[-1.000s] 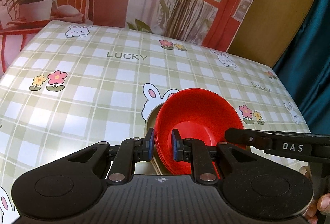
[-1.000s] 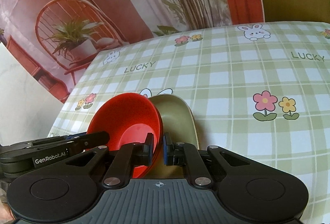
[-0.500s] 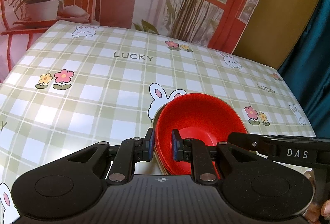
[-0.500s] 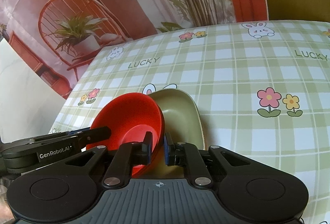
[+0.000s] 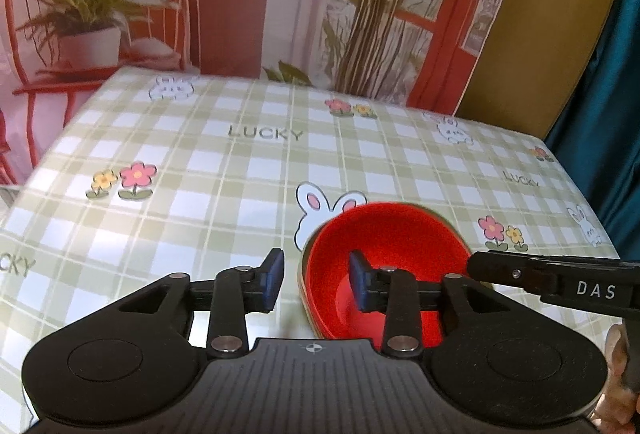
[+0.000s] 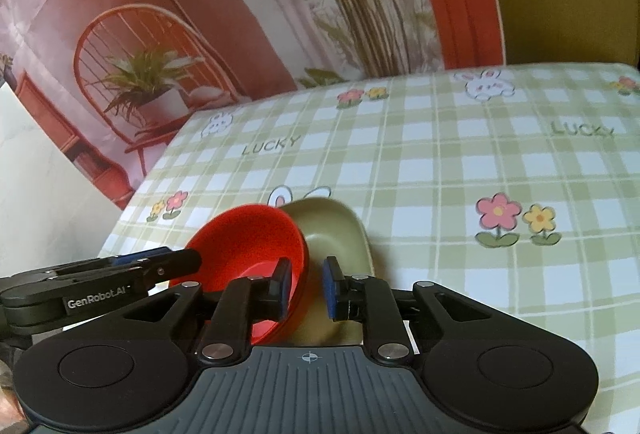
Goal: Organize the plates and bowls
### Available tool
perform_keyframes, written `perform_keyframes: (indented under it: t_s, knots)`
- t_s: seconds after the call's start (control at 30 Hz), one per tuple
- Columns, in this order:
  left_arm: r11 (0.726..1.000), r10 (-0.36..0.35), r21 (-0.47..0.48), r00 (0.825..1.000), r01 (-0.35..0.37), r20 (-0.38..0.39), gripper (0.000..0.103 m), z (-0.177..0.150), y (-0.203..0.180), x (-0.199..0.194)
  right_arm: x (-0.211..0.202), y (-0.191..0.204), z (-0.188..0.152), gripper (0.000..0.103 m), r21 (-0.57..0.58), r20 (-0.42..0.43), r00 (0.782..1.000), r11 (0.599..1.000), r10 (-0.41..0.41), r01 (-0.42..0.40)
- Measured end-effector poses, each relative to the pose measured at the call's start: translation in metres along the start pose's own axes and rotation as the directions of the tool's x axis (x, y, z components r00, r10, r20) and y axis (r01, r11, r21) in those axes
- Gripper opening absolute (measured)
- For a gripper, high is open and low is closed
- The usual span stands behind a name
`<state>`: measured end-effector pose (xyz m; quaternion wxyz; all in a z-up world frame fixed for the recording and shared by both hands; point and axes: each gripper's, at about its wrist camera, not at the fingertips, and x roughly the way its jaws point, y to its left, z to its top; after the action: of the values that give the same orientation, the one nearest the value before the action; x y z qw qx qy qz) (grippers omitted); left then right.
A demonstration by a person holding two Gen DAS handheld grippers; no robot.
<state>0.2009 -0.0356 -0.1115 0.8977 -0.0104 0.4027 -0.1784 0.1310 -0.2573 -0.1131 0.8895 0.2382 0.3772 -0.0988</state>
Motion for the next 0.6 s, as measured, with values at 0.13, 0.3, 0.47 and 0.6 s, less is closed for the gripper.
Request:
perform_keyframes:
  t_s: [0.13, 0.3, 0.47, 0.6]
  knots:
    - [0.999, 0.027, 0.027, 0.999, -0.028, 0.025, 0.038, 0.003, -0.004, -0.010, -0.014, 0.000, 0.003, 0.018, -0.009, 0.046, 0.999, 1.000, -0.016, 0.017]
    - [0.997, 0.048, 0.049, 0.996, -0.052, 0.073, 0.040, 0.012, -0.007, -0.027, -0.039, 0.003, 0.010, 0.028, -0.039, 0.122, 0.992, 0.999, -0.026, 0.031]
    - [0.995, 0.067, 0.062, 0.985, -0.077, 0.158, 0.056, 0.029, -0.012, -0.056, -0.073, 0.011, 0.022, 0.033, -0.095, 0.215, 0.975, 0.993, -0.046, 0.068]
    - [0.994, 0.076, 0.059, 0.971, -0.091, 0.226, 0.066, 0.045, -0.018, -0.085, -0.108, 0.017, 0.034, 0.051, -0.118, 0.306, 0.951, 0.989, -0.051, 0.091]
